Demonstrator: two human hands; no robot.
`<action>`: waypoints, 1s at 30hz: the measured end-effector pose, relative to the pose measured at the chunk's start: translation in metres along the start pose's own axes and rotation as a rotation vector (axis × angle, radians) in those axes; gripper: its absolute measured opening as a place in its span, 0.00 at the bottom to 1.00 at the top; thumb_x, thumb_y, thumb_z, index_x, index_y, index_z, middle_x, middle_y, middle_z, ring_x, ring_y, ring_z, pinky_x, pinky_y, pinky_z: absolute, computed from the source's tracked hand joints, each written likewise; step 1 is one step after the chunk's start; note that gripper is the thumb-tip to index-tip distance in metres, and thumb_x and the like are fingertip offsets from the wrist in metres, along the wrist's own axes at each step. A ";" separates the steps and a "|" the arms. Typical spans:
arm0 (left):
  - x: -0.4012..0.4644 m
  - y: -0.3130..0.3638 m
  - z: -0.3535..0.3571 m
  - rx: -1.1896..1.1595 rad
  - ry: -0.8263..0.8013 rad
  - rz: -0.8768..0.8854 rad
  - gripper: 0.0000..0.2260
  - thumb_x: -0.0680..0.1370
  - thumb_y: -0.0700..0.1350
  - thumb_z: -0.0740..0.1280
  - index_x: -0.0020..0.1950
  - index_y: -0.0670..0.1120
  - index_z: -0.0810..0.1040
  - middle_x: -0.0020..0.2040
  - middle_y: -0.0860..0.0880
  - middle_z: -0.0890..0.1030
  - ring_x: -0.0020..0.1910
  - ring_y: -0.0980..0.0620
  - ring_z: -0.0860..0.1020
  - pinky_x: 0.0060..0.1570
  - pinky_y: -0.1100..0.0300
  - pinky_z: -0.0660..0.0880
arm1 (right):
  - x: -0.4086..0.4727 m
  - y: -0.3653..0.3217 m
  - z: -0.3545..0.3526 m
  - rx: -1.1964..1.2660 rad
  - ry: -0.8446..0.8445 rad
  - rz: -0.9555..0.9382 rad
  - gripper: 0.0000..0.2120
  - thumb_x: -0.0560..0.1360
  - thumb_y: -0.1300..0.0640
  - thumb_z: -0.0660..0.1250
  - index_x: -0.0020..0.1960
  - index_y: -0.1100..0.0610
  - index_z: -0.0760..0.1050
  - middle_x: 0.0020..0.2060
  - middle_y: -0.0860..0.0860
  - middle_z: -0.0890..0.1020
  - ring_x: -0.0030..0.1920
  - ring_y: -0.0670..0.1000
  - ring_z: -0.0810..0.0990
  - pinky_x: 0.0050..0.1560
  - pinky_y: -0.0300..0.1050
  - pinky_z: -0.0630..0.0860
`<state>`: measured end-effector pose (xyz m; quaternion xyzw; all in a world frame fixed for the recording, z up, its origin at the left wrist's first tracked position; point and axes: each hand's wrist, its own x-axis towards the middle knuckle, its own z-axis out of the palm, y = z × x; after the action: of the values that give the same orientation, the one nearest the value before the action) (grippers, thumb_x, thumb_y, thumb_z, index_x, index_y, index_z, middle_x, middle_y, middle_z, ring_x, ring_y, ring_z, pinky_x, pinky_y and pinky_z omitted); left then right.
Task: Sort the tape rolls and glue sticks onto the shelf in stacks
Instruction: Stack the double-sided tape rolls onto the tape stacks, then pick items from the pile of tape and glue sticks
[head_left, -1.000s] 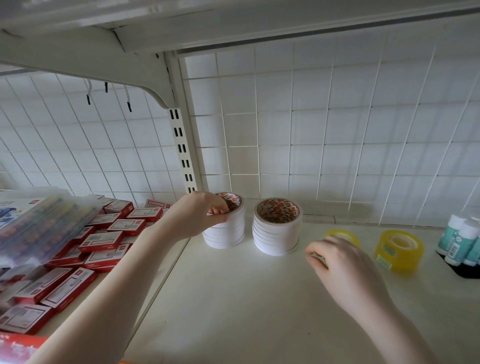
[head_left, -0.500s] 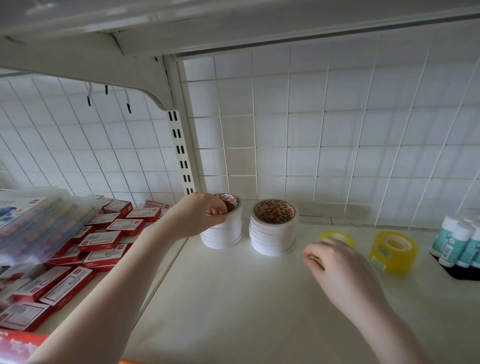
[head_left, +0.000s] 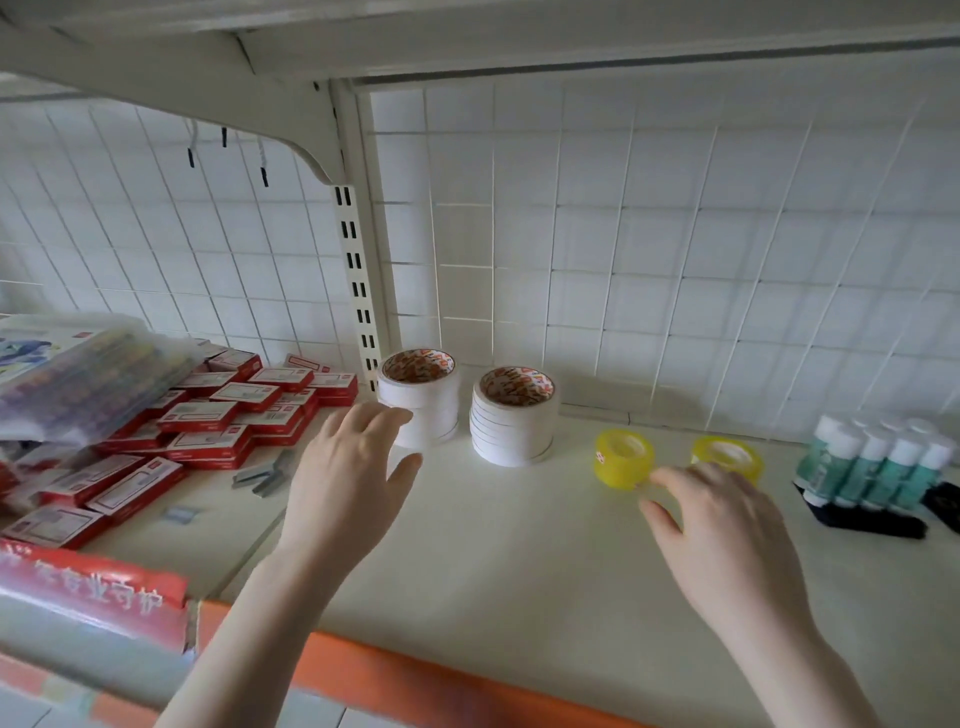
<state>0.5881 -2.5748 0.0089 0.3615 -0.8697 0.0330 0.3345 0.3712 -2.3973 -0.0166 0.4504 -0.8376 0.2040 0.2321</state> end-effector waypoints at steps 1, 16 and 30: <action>-0.007 0.005 0.000 -0.001 -0.003 -0.008 0.17 0.68 0.42 0.75 0.55 0.42 0.79 0.51 0.44 0.80 0.49 0.40 0.77 0.46 0.50 0.75 | -0.008 0.004 0.000 -0.008 0.016 -0.003 0.13 0.57 0.61 0.80 0.37 0.59 0.80 0.31 0.56 0.78 0.33 0.61 0.78 0.33 0.52 0.75; -0.058 0.124 0.018 -0.270 -0.173 0.213 0.17 0.69 0.45 0.75 0.55 0.42 0.79 0.52 0.44 0.80 0.51 0.39 0.77 0.45 0.49 0.76 | -0.110 0.061 -0.066 -0.167 0.204 0.292 0.14 0.63 0.60 0.77 0.47 0.60 0.81 0.39 0.56 0.81 0.39 0.60 0.80 0.39 0.51 0.76; -0.101 0.394 0.043 -0.490 -0.223 0.304 0.17 0.73 0.48 0.70 0.61 0.45 0.77 0.59 0.47 0.77 0.60 0.44 0.72 0.54 0.50 0.70 | -0.228 0.293 -0.171 -0.288 0.307 0.465 0.12 0.64 0.60 0.77 0.47 0.60 0.81 0.39 0.56 0.81 0.38 0.60 0.80 0.37 0.52 0.76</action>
<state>0.3596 -2.2358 -0.0127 0.1372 -0.9272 -0.1678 0.3055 0.2682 -2.0031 -0.0471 0.1732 -0.8936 0.1963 0.3645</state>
